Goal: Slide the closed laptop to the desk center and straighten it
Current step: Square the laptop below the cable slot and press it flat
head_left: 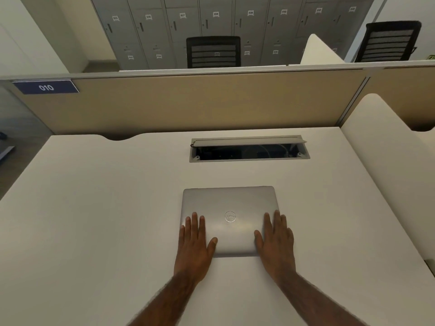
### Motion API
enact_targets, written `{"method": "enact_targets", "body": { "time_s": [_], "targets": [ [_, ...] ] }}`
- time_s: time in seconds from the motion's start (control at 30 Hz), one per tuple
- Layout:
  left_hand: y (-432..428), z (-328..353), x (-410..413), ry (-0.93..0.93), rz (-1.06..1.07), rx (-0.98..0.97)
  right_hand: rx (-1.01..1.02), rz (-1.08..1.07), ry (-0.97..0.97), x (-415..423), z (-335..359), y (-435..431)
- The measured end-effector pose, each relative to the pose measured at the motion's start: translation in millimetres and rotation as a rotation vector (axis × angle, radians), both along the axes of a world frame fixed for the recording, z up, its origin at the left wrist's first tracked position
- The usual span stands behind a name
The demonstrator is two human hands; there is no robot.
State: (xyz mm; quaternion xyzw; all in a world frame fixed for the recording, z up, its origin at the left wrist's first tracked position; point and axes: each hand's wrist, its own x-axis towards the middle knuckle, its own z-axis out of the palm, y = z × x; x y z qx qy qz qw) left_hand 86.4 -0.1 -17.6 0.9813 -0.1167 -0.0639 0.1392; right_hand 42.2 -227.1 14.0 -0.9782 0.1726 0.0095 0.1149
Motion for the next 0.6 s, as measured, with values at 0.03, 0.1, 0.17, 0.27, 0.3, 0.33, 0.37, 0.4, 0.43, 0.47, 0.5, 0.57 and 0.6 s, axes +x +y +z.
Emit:
{"method": "enact_targets", "body": {
  "time_s": [0.03,0.1,0.17,0.27,0.3,0.33,0.37,0.4,0.43,0.47,0.5,0.57,0.6],
  "targets": [
    [0,0,-1,0.0,-0.004,0.023,-0.005,0.011,-0.003,-2,0,1],
    [0,-1,-2,0.007,-0.007,0.051,-0.007,0.026,0.017,-4,1,2],
    [0,-1,-3,0.016,-0.006,0.058,-0.023,0.032,0.035,-5,-2,1],
    [2,-2,-9,0.003,-0.01,0.072,-0.03,0.002,0.015,-10,-2,8],
    [3,-1,-12,0.008,-0.008,0.072,-0.033,0.006,0.006,-14,-4,12],
    [4,-2,-15,0.014,-0.01,0.065,-0.031,0.015,0.005,-19,-5,16],
    [5,-2,-18,0.032,-0.021,0.059,-0.024,0.038,0.006,-24,-8,20],
    [4,-1,-21,0.043,-0.033,0.036,-0.014,0.065,0.002,-28,-11,24],
    [3,1,-23,0.051,-0.041,0.02,-0.004,0.091,-0.008,-31,-13,27],
    [2,5,-24,0.02,-0.047,0.038,-0.003,0.108,-0.018,-33,-16,29],
    [2,13,-24,0.003,-0.041,0.093,0.009,0.123,-0.021,-33,-16,31],
    [-1,26,-22,-0.097,-0.054,0.153,0.008,0.131,-0.076,-29,-17,31],
    [-1,34,-20,-0.192,-0.076,0.194,0.014,0.133,-0.097,-26,-17,30]
  ]
}}
